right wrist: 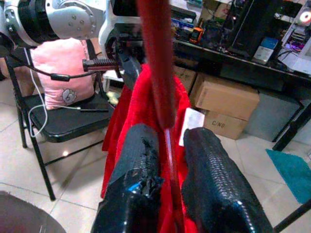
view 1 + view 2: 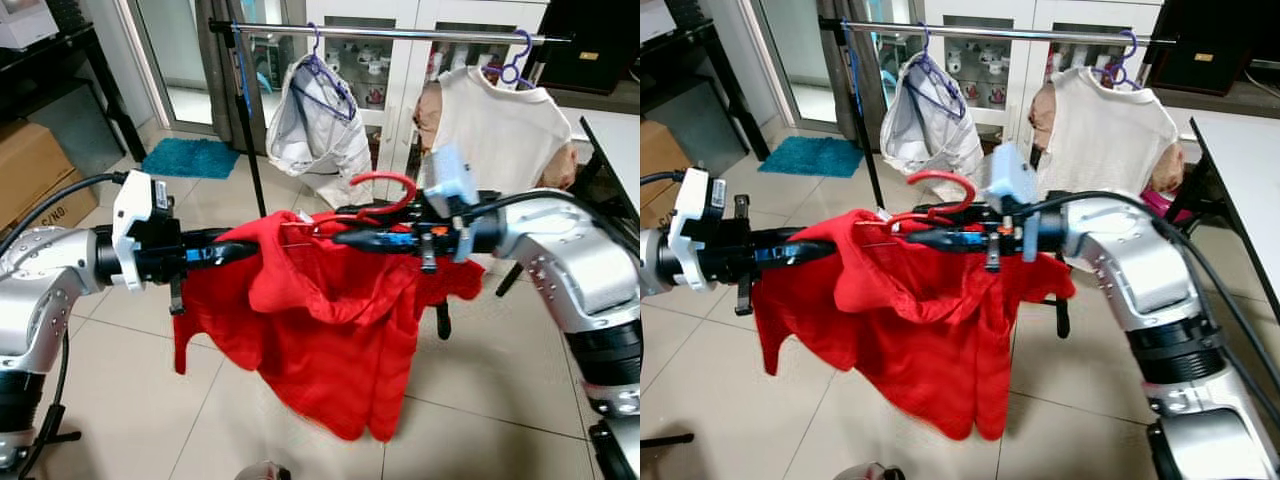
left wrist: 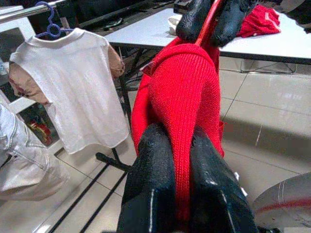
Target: Hang hanger
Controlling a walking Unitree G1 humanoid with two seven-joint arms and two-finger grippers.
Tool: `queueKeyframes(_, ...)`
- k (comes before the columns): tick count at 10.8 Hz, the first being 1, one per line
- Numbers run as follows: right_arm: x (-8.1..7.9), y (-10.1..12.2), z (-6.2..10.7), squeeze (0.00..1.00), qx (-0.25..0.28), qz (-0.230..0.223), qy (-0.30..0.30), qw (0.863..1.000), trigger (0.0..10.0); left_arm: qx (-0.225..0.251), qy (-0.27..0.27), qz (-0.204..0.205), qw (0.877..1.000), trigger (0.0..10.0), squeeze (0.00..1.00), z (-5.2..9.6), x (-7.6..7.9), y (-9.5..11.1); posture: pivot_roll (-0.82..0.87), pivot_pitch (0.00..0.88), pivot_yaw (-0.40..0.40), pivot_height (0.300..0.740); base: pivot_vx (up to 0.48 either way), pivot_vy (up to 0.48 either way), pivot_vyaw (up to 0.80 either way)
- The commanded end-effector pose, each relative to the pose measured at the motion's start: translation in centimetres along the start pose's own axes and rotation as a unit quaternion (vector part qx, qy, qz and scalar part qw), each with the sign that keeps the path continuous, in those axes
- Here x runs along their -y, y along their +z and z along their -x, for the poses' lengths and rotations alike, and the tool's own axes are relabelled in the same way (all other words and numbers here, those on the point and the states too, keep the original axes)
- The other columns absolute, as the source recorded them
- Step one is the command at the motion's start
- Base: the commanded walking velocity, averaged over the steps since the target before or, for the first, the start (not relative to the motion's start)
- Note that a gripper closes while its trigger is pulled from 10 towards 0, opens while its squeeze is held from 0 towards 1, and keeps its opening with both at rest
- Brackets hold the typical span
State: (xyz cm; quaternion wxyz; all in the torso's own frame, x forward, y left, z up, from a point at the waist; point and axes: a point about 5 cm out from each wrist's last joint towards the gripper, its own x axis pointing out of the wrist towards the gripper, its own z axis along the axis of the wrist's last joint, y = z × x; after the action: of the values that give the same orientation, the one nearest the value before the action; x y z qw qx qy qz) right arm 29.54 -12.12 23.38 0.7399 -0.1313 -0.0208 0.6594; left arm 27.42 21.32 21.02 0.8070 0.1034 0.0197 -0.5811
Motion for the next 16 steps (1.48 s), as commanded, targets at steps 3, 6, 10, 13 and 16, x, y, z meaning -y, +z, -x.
queueKeyframes(3, 0.7, -0.2, 0.7, 0.0, -0.012, 0.002, -0.01, 1.0, 4.9, 0.033, 0.007, -0.014, 0.999, 0.0, 0.0, 0.4, 0.0, 1.2, -0.1, 0.0, 0.059, 0.74, 0.0, 0.0, 0.0)
queueKeyframes(6, 1.0, -0.3, 0.8, 0.0, -0.006, -0.005, -0.016, 1.0, 0.0, 0.033, 0.007, -0.011, 0.999, 0.0, 0.0, 0.5, 0.1, 1.1, -0.1, 0.0, 0.058, 0.74, 0.0, 0.0, 0.0)
queueKeyframes(10, 0.8, -0.1, 0.5, 0.0, 0.001, -0.012, 0.005, 1.0, 0.0, 0.033, 0.021, 0.002, 0.999, 10.0, 0.0, 0.8, -0.2, 0.9, -0.09, 0.0, 0.055, 0.74, 0.0, 0.0, 0.0)
queueKeyframes(13, 0.5, -0.2, 0.7, 0.0, 0.0, -0.026, 0.018, 0.999, 0.0, 0.029, -0.002, 0.009, 1.0, 10.0, 1.0, 1.0, 0.1, 0.9, -0.09, 0.0, 0.055, 0.74, 0.0, 0.0, 0.0)
queueKeyframes(16, 0.5, -0.8, 1.1, 0.0, -0.017, -0.029, 0.011, 0.999, 0.0, 0.015, -0.009, 0.008, 1.0, 10.0, 1.0, 1.4, 0.4, 0.7, -0.09, 0.0, 0.06, 0.74, 0.0, 0.0, 0.0)
